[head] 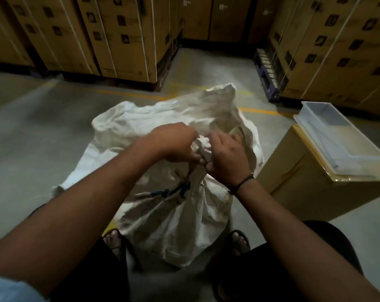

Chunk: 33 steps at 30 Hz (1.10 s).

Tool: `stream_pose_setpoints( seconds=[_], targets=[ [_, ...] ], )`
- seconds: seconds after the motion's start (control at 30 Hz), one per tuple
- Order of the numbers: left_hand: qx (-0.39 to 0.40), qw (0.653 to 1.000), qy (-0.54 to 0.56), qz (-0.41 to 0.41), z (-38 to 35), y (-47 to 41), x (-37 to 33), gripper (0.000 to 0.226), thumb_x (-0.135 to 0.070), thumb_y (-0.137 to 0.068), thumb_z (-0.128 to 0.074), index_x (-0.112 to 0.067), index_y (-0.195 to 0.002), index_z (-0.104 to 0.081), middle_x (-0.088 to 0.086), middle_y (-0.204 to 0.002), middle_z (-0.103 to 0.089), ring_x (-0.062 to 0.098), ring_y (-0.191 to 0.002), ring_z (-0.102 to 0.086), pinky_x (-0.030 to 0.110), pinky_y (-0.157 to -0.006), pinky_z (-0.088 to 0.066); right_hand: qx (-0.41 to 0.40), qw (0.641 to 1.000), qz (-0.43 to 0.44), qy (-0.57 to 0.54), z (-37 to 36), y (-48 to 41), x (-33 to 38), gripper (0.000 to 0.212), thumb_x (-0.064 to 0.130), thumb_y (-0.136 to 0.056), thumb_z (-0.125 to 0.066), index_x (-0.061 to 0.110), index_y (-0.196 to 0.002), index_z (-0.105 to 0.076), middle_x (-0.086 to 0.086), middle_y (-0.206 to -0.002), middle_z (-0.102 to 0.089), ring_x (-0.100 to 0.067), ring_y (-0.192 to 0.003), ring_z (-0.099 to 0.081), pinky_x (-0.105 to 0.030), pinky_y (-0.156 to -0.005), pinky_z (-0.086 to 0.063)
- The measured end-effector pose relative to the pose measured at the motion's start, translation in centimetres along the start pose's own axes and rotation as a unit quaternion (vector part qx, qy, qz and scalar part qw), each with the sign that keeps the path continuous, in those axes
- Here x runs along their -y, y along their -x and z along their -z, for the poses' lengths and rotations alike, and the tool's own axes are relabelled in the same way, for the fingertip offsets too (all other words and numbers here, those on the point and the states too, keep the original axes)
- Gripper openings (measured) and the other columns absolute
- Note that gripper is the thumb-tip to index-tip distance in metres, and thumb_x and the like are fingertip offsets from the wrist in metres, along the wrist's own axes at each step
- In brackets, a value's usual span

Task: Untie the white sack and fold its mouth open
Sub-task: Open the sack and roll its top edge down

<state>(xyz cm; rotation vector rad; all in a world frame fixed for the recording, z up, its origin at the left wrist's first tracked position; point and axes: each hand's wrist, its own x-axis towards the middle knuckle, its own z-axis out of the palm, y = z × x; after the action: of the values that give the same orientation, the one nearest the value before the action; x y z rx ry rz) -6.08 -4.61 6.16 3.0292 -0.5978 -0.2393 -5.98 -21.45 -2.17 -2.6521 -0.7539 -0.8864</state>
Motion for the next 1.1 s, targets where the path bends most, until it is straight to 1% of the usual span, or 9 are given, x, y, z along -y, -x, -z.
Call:
stream_pose_setpoints(
  seconds=[0.13, 0.23, 0.37, 0.47, 0.63, 0.77, 0.87, 0.97, 1.1],
  targets=[
    [-0.165, 0.960, -0.168, -0.148, -2.7, 1.2, 0.5, 0.031, -0.024, -0.088, -0.053, -0.025, -0.116, -0.065, 0.001, -0.108, -0.066, 0.028, -0.093, -0.066, 0.031, -0.058, -0.036, 0.230, 0.944, -0.056, -0.232, 1.3, 0.2, -1.9, 0.057, 0.033, -0.070, -0.085, 0.023, -0.119, -0.058, 0.001, -0.116, -0.065, -0.018, -0.104, -0.061, -0.035, -0.085, -0.049],
    [-0.296, 0.895, -0.206, -0.262, -4.6, 2.4, 1.1, 0.029, -0.010, -0.084, -0.047, -0.015, -0.105, -0.067, 0.008, -0.102, -0.064, 0.028, -0.080, -0.060, 0.034, -0.055, -0.035, 0.245, 0.942, -0.030, -0.226, 1.8, 1.0, -2.2, 0.040, 0.039, -0.071, -0.082, 0.024, -0.106, -0.069, 0.004, -0.104, -0.072, -0.017, -0.095, -0.064, -0.037, -0.085, -0.049],
    [-0.133, 0.987, -0.035, -0.081, -3.7, 2.8, 1.4, 0.059, -0.041, -0.076, -0.076, -0.033, -0.129, -0.054, 0.000, -0.124, -0.053, 0.025, -0.097, -0.062, 0.034, -0.070, -0.051, 0.152, 0.984, 0.055, -0.072, 1.0, 1.3, -0.9, 0.041, 0.034, -0.071, -0.078, 0.020, -0.107, -0.066, -0.004, -0.097, -0.070, -0.029, -0.097, -0.059, -0.041, -0.085, -0.049],
    [0.021, 0.998, -0.030, -0.050, -3.0, 2.0, 2.0, 0.064, -0.055, -0.080, -0.071, -0.032, -0.137, -0.053, 0.000, -0.143, -0.051, 0.025, -0.125, -0.051, 0.041, -0.104, -0.044, 0.096, 0.988, 0.124, -0.007, 0.6, 1.4, -0.1, 0.044, 0.045, -0.072, -0.072, 0.017, -0.105, -0.062, -0.007, -0.105, -0.064, -0.035, -0.099, -0.059, -0.048, -0.091, -0.044],
    [0.047, 0.991, -0.120, 0.033, -5.1, 2.4, 1.9, 0.048, -0.033, -0.094, -0.058, -0.019, -0.140, -0.054, 0.016, -0.167, -0.011, 0.044, -0.149, -0.021, 0.053, -0.117, -0.030, 0.186, 0.978, -0.083, 0.034, 0.8, 0.9, -1.1, 0.125, 0.087, -0.058, -0.062, 0.036, -0.157, -0.007, -0.008, -0.166, 0.007, -0.042, -0.151, 0.003, -0.067, -0.115, -0.004],
    [-0.067, 0.987, -0.142, -0.025, -6.1, 3.0, 2.2, 0.050, -0.017, -0.093, -0.051, -0.029, -0.142, -0.052, 0.014, -0.168, -0.011, 0.034, -0.149, -0.030, 0.043, -0.113, -0.034, 0.414, 0.857, -0.259, -0.167, -1.0, 2.2, -3.9, 0.136, 0.095, -0.045, -0.066, 0.041, -0.155, -0.008, 0.001, -0.163, -0.025, -0.025, -0.145, -0.033, -0.049, -0.116, -0.034],
    [-0.122, 0.975, -0.158, -0.100, -6.8, 3.0, 2.6, 0.039, -0.014, -0.088, -0.059, -0.024, -0.124, -0.065, 0.007, -0.153, -0.048, 0.031, -0.121, -0.063, 0.042, -0.086, -0.053, 0.571, 0.768, -0.229, -0.179, -0.4, 3.1, -3.4, 0.109, 0.090, -0.057, -0.066, 0.032, -0.145, -0.037, 0.009, -0.140, -0.050, -0.012, -0.105, -0.059, -0.031, -0.081, -0.053],
    [-0.161, 0.962, -0.164, -0.150, -6.6, 3.2, 3.8, 0.039, -0.012, -0.086, -0.050, -0.023, -0.118, -0.068, 0.003, -0.125, -0.070, 0.031, -0.087, -0.071, 0.039, -0.062, -0.054, 0.522, 0.839, -0.150, -0.017, 0.4, 2.8, -2.5, 0.104, 0.089, -0.059, -0.063, 0.021, -0.135, -0.045, -0.006, -0.142, -0.051, -0.022, -0.108, -0.057, -0.034, -0.083, -0.049],
    [-0.259, 0.933, -0.159, -0.194, -4.5, 3.7, 5.1, 0.040, -0.009, -0.092, -0.040, -0.018, -0.119, -0.069, 0.008, -0.110, -0.071, 0.031, -0.073, -0.064, 0.036, -0.053, -0.047, 0.206, 0.978, 0.028, 0.010, 2.8, 1.3, -0.6, 0.136, 0.089, -0.055, -0.065, 0.013, -0.157, -0.017, -0.013, -0.162, -0.020, -0.031, -0.147, -0.025, -0.045, -0.118, -0.029]
  ],
)
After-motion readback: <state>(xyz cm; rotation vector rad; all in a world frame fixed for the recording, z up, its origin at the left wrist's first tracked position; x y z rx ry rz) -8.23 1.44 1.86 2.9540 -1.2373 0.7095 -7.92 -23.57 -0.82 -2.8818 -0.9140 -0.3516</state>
